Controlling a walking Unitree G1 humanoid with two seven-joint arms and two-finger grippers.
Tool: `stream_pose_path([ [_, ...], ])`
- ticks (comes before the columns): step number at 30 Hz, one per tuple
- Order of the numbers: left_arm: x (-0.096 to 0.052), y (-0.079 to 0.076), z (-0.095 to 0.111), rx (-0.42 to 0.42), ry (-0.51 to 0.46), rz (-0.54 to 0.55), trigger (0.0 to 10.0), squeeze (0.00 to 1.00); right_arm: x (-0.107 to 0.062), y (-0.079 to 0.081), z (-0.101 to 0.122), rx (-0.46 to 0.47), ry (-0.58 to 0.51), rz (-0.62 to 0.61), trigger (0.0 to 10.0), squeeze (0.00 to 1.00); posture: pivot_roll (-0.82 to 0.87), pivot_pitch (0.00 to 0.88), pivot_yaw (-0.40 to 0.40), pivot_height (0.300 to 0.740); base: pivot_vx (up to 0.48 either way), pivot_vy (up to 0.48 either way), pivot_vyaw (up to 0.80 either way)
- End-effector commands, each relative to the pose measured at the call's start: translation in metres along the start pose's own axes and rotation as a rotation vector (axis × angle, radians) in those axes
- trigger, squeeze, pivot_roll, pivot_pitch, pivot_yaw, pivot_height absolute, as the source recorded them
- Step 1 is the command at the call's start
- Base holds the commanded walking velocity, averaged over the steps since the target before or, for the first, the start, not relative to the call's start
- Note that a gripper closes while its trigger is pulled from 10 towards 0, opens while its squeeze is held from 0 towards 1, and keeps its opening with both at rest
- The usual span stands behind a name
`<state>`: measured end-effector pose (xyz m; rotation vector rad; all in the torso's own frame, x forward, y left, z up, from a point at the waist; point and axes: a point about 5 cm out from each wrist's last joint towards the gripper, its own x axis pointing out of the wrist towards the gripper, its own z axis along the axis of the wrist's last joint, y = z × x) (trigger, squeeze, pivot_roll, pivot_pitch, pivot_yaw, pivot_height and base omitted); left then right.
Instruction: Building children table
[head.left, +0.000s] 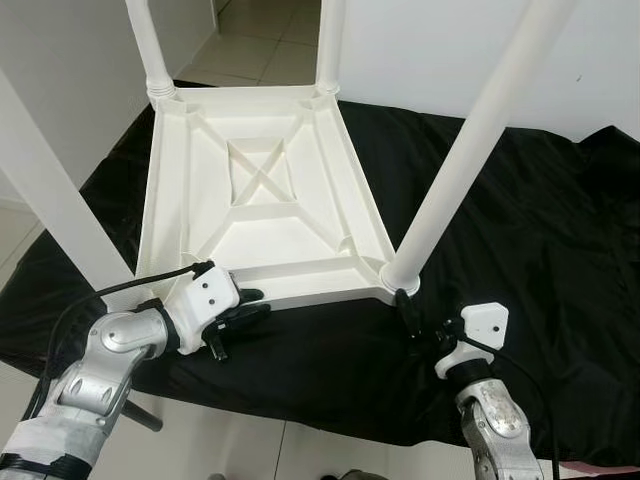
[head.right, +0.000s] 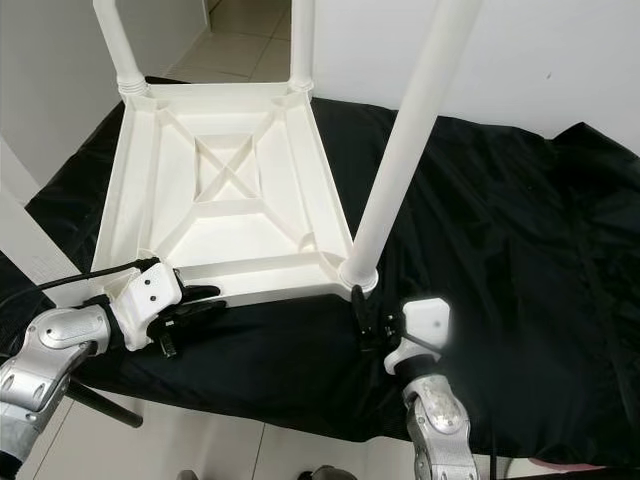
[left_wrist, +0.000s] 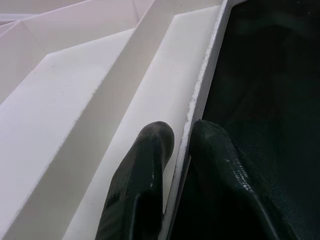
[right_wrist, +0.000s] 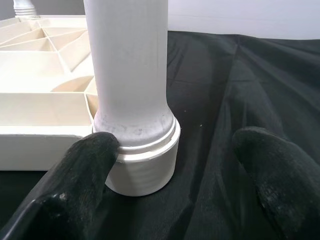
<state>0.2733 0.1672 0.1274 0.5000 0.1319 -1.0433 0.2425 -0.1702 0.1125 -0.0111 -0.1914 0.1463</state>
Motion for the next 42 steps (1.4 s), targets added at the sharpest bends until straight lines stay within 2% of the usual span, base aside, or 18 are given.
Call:
stream_pose_path([
  [1,-0.007,-0.007,-0.026,-0.104,0.105,0.037,0.0,0.0,0.0,-0.01,0.001,-0.01,-0.005,-0.047,10.0,0.0,0.02,0.126,-0.068,0.74,0.0,0.0,0.0],
  [7,0.008,-0.011,-0.021,-0.113,0.097,0.084,0.0,0.0,0.003,-0.011,0.001,-0.012,-0.013,-0.047,10.0,0.0,0.02,0.121,-0.066,0.74,0.0,0.0,0.0],
  [12,0.018,-0.008,-0.017,-0.105,0.094,0.138,0.5,0.0,0.004,-0.011,0.001,-0.01,-0.018,-0.053,10.0,0.0,0.02,0.12,-0.059,0.74,0.0,0.0,0.0],
  [19,0.024,-0.011,-0.013,-0.104,0.079,0.131,0.0,0.0,0.004,-0.01,0.001,-0.009,-0.019,-0.056,10.0,0.0,0.02,0.121,-0.056,0.74,0.0,0.0,0.0],
  [20,0.028,-0.01,-0.012,-0.095,0.077,0.143,2.7,0.0,0.003,-0.011,0.001,-0.009,-0.019,-0.059,10.0,0.0,0.02,0.122,-0.054,0.74,0.0,0.0,0.0],
  [21,0.028,-0.01,-0.012,-0.095,0.077,0.143,2.7,0.0,0.003,-0.011,0.001,-0.009,-0.019,-0.059,10.0,0.0,0.02,0.122,-0.054,0.74,0.0,0.0,0.0],
  [22,0.031,-0.009,-0.011,-0.104,0.076,0.166,3.3,0.0,0.003,-0.011,0.001,-0.008,-0.018,-0.062,10.0,0.0,0.02,0.123,-0.054,0.74,0.0,0.0,0.0],
  [25,0.033,-0.007,-0.01,-0.103,0.076,0.185,2.7,0.0,0.002,-0.011,0.0,-0.008,-0.018,-0.064,10.0,0.0,0.02,0.123,-0.054,0.74,0.0,0.0,0.0],
  [26,0.036,-0.005,-0.01,-0.112,0.077,0.216,4.9,0.0,0.002,-0.011,0.0,-0.007,-0.017,-0.065,10.0,0.0,0.02,0.123,-0.053,0.74,0.0,0.0,0.0],
  [28,0.039,-0.004,-0.009,-0.124,0.075,0.227,4.9,0.0,0.002,-0.011,0.0,-0.007,-0.018,-0.066,10.0,0.0,0.02,0.124,-0.053,0.74,0.0,0.0,0.0],
  [29,0.041,-0.004,-0.008,-0.142,0.07,0.228,10.0,0.22,0.002,-0.011,0.0,-0.008,-0.017,-0.066,10.0,0.0,0.02,0.124,-0.054,0.74,0.0,0.0,0.0],
  [30,0.042,-0.004,-0.008,-0.155,0.067,0.227,10.0,0.22,0.002,-0.011,0.0,-0.008,-0.017,-0.066,10.0,0.0,0.02,0.124,-0.054,0.74,0.0,0.0,0.0],
  [31,0.042,-0.006,-0.007,-0.177,0.055,0.205,10.0,1.0,0.002,-0.011,0.0,-0.008,-0.018,-0.065,10.0,0.0,0.02,0.124,-0.055,0.74,0.0,0.0,0.0],
  [35,0.039,-0.013,0.0,-0.129,0.026,0.134,10.0,1.0,0.002,-0.011,-0.001,-0.008,-0.017,-0.062,10.0,0.0,0.02,0.126,-0.055,0.74,0.0,0.0,0.0],
  [36,0.038,-0.015,0.002,-0.125,0.014,0.111,10.0,0.82,0.002,-0.01,-0.001,-0.006,-0.016,-0.058,10.0,0.0,0.02,0.127,-0.058,0.74,0.0,0.0,0.0],
  [38,0.038,-0.017,0.003,-0.125,0.007,0.096,10.0,0.82,0.003,-0.01,-0.001,-0.005,-0.015,-0.056,10.0,0.0,0.02,0.127,-0.058,0.74,0.0,0.0,0.0],
  [39,0.037,-0.019,0.006,-0.125,-0.014,0.071,10.0,0.0,0.003,-0.009,-0.001,-0.001,-0.015,-0.052,10.0,0.0,0.02,0.128,-0.059,0.74,0.0,0.0,0.0],
  [42,0.034,-0.024,0.012,-0.132,-0.056,0.023,10.0,0.0,0.003,-0.009,-0.001,0.003,-0.014,-0.045,10.0,0.0,0.03,0.128,-0.061,0.74,0.0,0.0,0.0],
])
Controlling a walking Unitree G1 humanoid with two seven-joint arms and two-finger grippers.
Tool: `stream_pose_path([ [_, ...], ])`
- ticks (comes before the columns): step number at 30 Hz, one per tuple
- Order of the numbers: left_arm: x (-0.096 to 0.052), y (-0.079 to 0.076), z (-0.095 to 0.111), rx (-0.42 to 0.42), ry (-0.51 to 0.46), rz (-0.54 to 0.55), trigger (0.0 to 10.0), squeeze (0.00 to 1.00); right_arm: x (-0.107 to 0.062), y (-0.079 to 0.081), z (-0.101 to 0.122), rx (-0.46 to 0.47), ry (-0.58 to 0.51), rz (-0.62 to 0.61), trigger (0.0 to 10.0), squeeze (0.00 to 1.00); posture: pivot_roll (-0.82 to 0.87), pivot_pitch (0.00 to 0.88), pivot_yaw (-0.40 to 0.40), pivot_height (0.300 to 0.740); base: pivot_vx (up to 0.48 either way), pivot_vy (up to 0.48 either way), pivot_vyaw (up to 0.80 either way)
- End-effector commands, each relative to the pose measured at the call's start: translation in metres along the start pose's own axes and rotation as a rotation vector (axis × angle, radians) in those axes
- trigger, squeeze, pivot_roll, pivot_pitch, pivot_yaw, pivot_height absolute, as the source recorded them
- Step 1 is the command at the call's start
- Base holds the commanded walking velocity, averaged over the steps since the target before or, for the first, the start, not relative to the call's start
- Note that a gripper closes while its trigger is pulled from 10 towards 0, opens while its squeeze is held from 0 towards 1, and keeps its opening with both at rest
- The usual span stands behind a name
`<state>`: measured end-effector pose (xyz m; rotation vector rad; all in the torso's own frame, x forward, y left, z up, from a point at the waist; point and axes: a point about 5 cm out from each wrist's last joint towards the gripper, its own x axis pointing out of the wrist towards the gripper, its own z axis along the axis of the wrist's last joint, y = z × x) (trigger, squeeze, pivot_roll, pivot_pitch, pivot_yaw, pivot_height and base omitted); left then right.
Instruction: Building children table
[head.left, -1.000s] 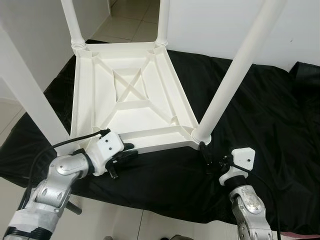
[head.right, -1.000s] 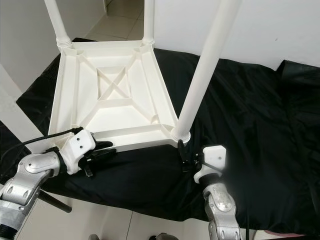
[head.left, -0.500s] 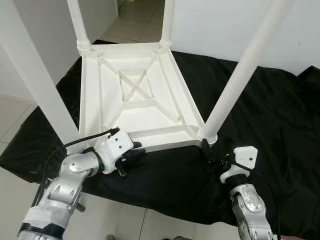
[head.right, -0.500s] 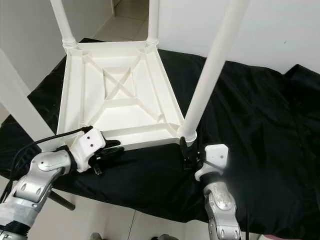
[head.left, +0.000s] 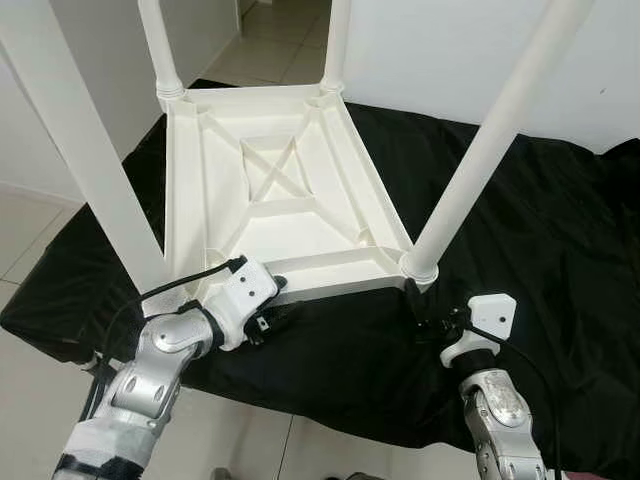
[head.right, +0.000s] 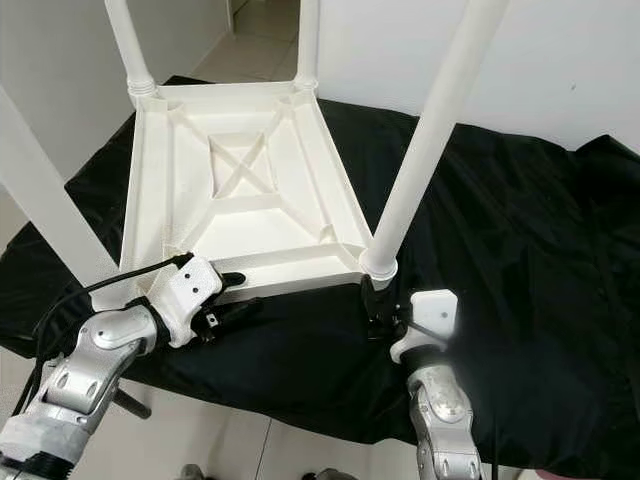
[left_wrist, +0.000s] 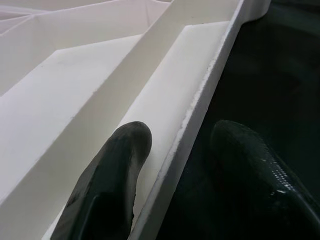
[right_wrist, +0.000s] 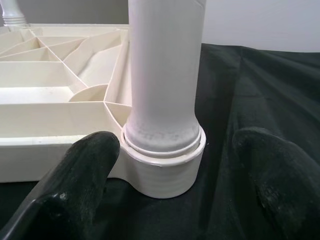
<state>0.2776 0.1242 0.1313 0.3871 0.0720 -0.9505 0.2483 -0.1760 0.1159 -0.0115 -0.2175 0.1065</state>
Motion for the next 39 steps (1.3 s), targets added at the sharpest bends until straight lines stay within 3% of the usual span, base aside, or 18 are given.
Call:
stream_pose_path([
  [1,-0.005,-0.012,-0.008,-0.064,0.013,-0.105,10.0,0.0,-0.002,-0.002,-0.003,0.009,0.012,-0.002,10.0,0.0,0.03,0.129,-0.064,0.74,0.0,0.0,0.0],
  [5,-0.017,-0.019,0.002,-0.087,-0.042,-0.174,10.0,0.0,-0.002,0.001,-0.002,0.026,0.004,0.039,10.0,0.0,0.03,0.13,-0.068,0.74,0.0,0.0,0.0],
  [12,-0.029,-0.023,0.014,-0.085,-0.11,-0.197,10.0,0.0,-0.005,0.004,0.001,0.055,0.004,0.103,10.0,0.0,0.03,0.132,-0.07,0.74,0.0,0.0,0.0],
  [16,-0.039,-0.043,0.039,-0.095,-0.219,-0.233,10.0,0.0,-0.009,0.015,0.008,0.105,0.015,0.26,10.0,0.0,0.03,0.136,-0.07,0.74,0.0,0.0,0.0],
  [20,-0.04,-0.049,0.051,-0.143,-0.285,-0.23,10.0,0.0,-0.008,0.015,0.01,0.12,0.022,0.318,10.0,0.0,0.04,0.133,-0.075,0.74,0.0,0.0,0.0],
  [24,-0.04,-0.052,0.052,-0.147,-0.286,-0.236,10.0,0.0,-0.008,0.016,0.011,0.135,0.028,0.353,10.0,0.0,0.04,0.132,-0.076,0.74,0.0,0.0,0.0],
  [27,-0.037,-0.058,0.048,-0.046,-0.241,-0.185,10.0,0.0,-0.006,0.017,0.016,0.154,0.025,0.401,10.0,0.0,0.05,0.123,-0.081,0.74,0.0,0.0,0.0],
  [31,-0.035,-0.059,0.051,-0.112,-0.276,-0.125,10.0,0.0,0.003,0.018,0.021,0.18,0.002,0.419,10.0,0.0,0.06,0.118,-0.077,0.74,0.0,0.0,0.0],
  [39,-0.035,-0.051,0.051,-0.162,-0.283,-0.049,10.0,0.0,0.018,0.02,0.027,0.253,-0.025,0.441,10.0,0.02,0.07,0.108,-0.075,0.74,0.0,0.0,0.0],
])
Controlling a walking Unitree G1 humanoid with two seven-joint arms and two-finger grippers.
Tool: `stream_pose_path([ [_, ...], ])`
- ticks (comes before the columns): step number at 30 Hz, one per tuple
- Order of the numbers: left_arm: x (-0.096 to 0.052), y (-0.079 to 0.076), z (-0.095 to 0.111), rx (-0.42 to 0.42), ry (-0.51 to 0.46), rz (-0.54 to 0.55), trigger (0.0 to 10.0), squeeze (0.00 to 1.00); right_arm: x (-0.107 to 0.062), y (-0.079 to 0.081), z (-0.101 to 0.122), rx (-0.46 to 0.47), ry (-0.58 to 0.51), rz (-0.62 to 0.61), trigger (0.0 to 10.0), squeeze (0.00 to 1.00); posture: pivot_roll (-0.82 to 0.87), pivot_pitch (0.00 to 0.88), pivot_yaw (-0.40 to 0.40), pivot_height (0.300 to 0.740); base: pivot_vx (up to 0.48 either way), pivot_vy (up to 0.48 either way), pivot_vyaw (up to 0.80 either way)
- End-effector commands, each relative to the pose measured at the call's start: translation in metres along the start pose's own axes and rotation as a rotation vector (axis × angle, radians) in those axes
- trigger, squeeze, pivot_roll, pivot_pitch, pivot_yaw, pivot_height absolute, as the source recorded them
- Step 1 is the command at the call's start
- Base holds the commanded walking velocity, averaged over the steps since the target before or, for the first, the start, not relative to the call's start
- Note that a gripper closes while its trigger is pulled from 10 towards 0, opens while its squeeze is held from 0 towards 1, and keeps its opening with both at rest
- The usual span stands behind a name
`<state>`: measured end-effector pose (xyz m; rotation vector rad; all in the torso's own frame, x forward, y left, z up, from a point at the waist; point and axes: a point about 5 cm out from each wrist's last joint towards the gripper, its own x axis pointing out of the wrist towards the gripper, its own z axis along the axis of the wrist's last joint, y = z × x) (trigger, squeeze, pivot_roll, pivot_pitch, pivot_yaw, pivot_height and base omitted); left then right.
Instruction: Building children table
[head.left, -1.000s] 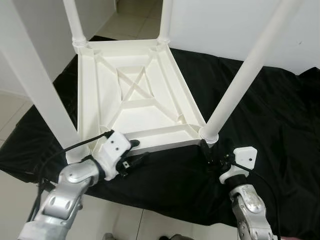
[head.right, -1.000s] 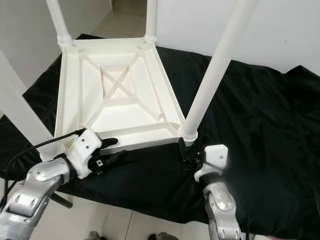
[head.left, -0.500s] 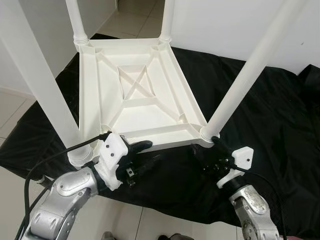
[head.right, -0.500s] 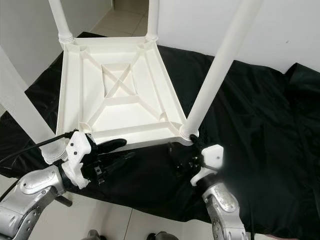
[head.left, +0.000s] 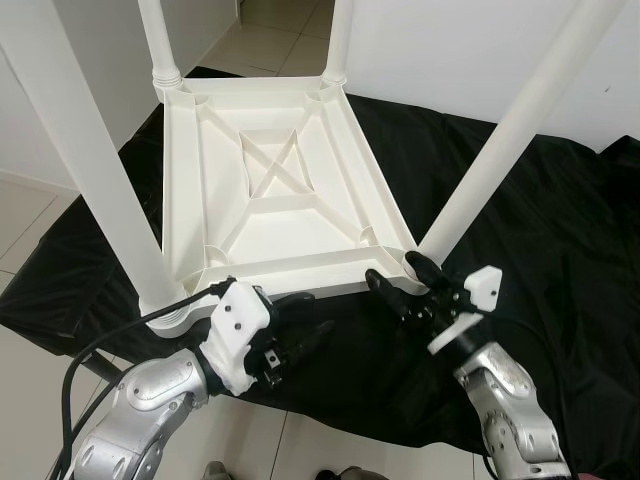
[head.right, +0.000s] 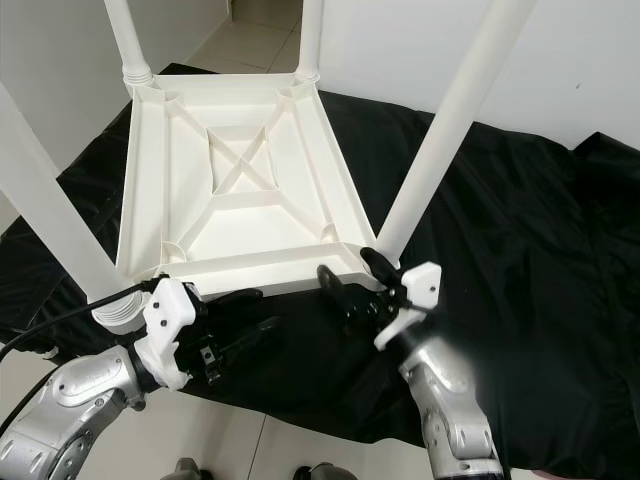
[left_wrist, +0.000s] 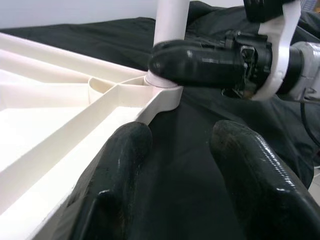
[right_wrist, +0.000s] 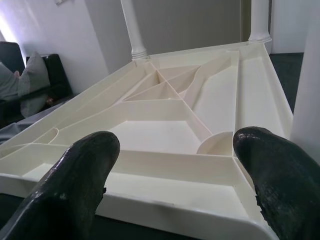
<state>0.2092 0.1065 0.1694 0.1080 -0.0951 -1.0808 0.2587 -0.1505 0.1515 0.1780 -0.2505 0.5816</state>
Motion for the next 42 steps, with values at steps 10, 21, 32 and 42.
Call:
stream_pose_path([
  [10,-0.012,-0.007,-0.006,-0.05,0.103,-0.092,10.0,0.0,0.011,-0.031,-0.005,0.028,0.061,0.013,10.0,0.06,0.09,0.093,-0.087,0.74,0.0,0.0,0.0],
  [21,-0.026,-0.007,-0.01,-0.037,0.193,-0.162,10.0,0.0,0.016,-0.073,-0.006,-0.041,0.094,-0.087,10.0,0.05,0.11,0.076,-0.079,0.74,0.0,0.0,0.0],
  [32,-0.05,-0.003,-0.012,-0.053,0.309,-0.23,10.0,0.0,0.019,-0.091,-0.011,-0.064,0.072,-0.205,10.0,0.04,0.12,0.066,-0.075,0.74,0.0,0.0,0.0],
  [42,-0.083,0.034,-0.014,0.013,0.46,-0.113,10.0,0.0,0.016,-0.079,-0.025,-0.059,0.083,-0.161,10.0,0.04,0.13,0.06,-0.08,0.74,0.0,0.0,0.0],
])
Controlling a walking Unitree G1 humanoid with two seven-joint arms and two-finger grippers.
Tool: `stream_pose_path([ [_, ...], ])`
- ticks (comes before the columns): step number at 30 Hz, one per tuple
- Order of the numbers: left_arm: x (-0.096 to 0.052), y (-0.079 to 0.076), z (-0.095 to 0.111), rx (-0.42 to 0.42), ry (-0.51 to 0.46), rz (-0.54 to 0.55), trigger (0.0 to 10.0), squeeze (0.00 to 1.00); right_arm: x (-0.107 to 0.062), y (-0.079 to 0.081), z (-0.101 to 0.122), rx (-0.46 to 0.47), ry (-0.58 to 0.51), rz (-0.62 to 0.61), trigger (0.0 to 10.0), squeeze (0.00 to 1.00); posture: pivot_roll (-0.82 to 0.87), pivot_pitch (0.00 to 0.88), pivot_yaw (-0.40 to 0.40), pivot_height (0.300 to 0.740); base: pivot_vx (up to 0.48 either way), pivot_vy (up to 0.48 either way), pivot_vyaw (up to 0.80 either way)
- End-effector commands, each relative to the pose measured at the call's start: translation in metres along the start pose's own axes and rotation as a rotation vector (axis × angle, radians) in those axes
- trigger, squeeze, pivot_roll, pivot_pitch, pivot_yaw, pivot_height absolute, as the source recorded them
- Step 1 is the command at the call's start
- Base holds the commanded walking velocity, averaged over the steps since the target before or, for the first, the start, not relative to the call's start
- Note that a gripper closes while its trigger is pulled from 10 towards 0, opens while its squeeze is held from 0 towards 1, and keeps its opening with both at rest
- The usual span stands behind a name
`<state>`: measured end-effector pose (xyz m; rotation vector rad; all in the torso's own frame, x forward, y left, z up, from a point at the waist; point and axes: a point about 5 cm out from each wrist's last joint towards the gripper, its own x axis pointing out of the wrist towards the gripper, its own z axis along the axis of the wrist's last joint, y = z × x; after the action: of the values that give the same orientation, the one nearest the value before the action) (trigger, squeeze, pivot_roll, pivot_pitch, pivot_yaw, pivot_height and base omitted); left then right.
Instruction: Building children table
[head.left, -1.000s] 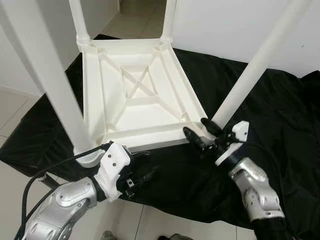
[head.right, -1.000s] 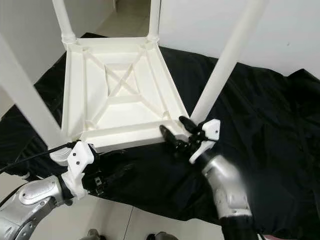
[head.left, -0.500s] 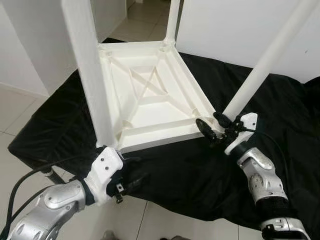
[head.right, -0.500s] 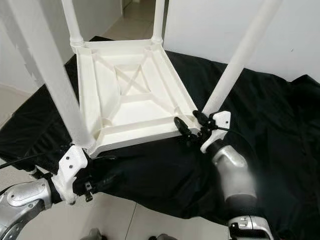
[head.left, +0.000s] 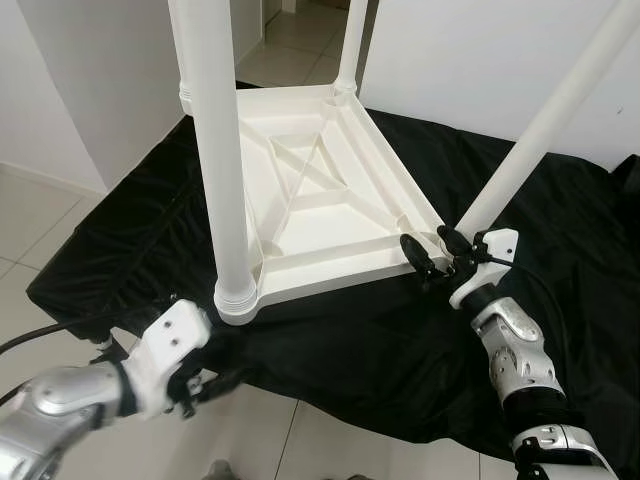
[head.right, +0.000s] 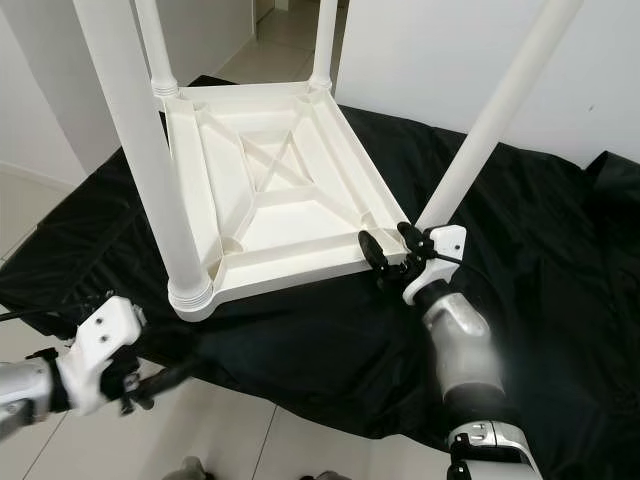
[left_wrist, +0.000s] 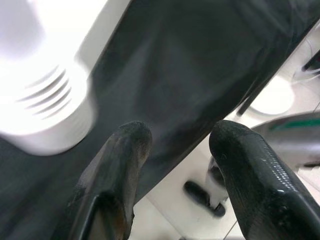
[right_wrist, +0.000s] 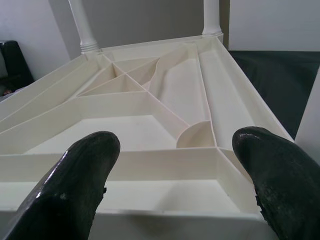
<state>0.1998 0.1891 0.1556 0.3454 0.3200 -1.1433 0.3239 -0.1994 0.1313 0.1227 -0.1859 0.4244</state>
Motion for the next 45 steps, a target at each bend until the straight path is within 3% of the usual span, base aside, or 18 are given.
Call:
stream_pose_path([
  [1,-0.015,0.015,-0.004,0.041,0.051,0.047,10.0,0.0,-0.006,-0.002,-0.006,-0.007,0.017,-0.012,10.0,0.04,0.13,0.058,-0.079,0.74,0.0,0.0,0.0],
  [7,-0.026,0.027,-0.008,0.054,0.096,0.095,10.0,0.0,-0.006,-0.005,-0.006,-0.013,0.014,-0.026,10.0,0.04,0.13,0.058,-0.078,0.74,0.0,0.0,0.0],
  [9,-0.04,0.045,-0.015,0.079,0.157,0.18,10.0,0.0,-0.006,-0.008,-0.006,-0.02,0.011,-0.038,10.0,0.04,0.12,0.049,-0.074,0.74,0.0,0.0,0.0],
  [10,-0.04,0.045,-0.015,0.079,0.157,0.18,10.0,0.0,-0.006,-0.008,-0.006,-0.02,0.011,-0.038,10.0,0.04,0.12,0.049,-0.074,0.74,0.0,0.0,0.0],
  [11,-0.047,0.061,-0.017,0.095,0.187,0.272,10.0,0.0,-0.006,-0.009,-0.005,-0.021,0.009,-0.043,10.0,0.04,0.12,0.046,-0.074,0.74,0.0,0.0,0.0],
  [12,-0.047,0.061,-0.017,0.095,0.187,0.272,10.0,0.0,-0.006,-0.009,-0.005,-0.021,0.009,-0.043,10.0,0.04,0.12,0.046,-0.074,0.74,0.0,0.0,0.0],
  [13,-0.053,0.077,-0.016,0.13,0.204,0.368,10.0,0.0,-0.006,-0.008,-0.005,-0.021,0.005,-0.041,10.0,0.04,0.12,0.042,-0.075,0.74,0.0,0.0,0.0],
  [14,-0.053,0.077,-0.016,0.13,0.204,0.368,10.0,0.0,-0.006,-0.008,-0.005,-0.021,0.005,-0.041,10.0,0.04,0.12,0.042,-0.075,0.74,0.0,0.0,0.0],
  [16,-0.061,0.104,-0.008,0.171,0.181,0.536,10.0,0.0,-0.005,-0.002,-0.006,-0.016,-0.005,-0.023,10.0,0.05,0.12,0.044,-0.074,0.74,0.0,0.0,0.0],
  [18,-0.061,0.104,-0.008,0.171,0.181,0.536,10.0,0.0,-0.005,-0.002,-0.006,-0.016,-0.005,-0.023,10.0,0.05,0.12,0.044,-0.074,0.74,0.0,0.0,0.0],
  [20,-0.063,0.123,0.002,0.197,0.118,0.648,10.0,0.0,-0.006,0.01,-0.01,-0.01,-0.008,-0.005,10.0,0.04,0.12,0.046,-0.079,0.74,0.0,0.0,0.0],
  [26,-0.063,0.14,0.01,0.205,0.041,0.733,10.0,0.0,-0.011,0.018,-0.019,-0.006,0.009,-0.002,10.0,0.04,0.11,0.052,-0.083,0.74,0.0,0.0,0.0],
  [33,-0.055,0.146,0.016,0.174,-0.055,0.745,10.0,0.0,-0.018,0.021,-0.024,-0.027,0.03,-0.03,10.0,0.04,0.1,0.061,-0.09,0.74,0.0,0.0,0.0],
  [34,-0.049,0.148,0.018,0.16,-0.101,0.729,10.0,0.0,-0.022,0.022,-0.026,-0.037,0.031,-0.064,10.0,0.03,0.1,0.065,-0.095,0.74,0.0,0.0,0.0],
  [45,-0.022,0.148,0.027,0.144,-0.222,0.666,10.0,0.0,-0.033,0.026,-0.027,-0.001,-0.018,-0.285,10.0,0.02,0.09,0.077,-0.115,0.74,0.0,0.0,0.0],
])
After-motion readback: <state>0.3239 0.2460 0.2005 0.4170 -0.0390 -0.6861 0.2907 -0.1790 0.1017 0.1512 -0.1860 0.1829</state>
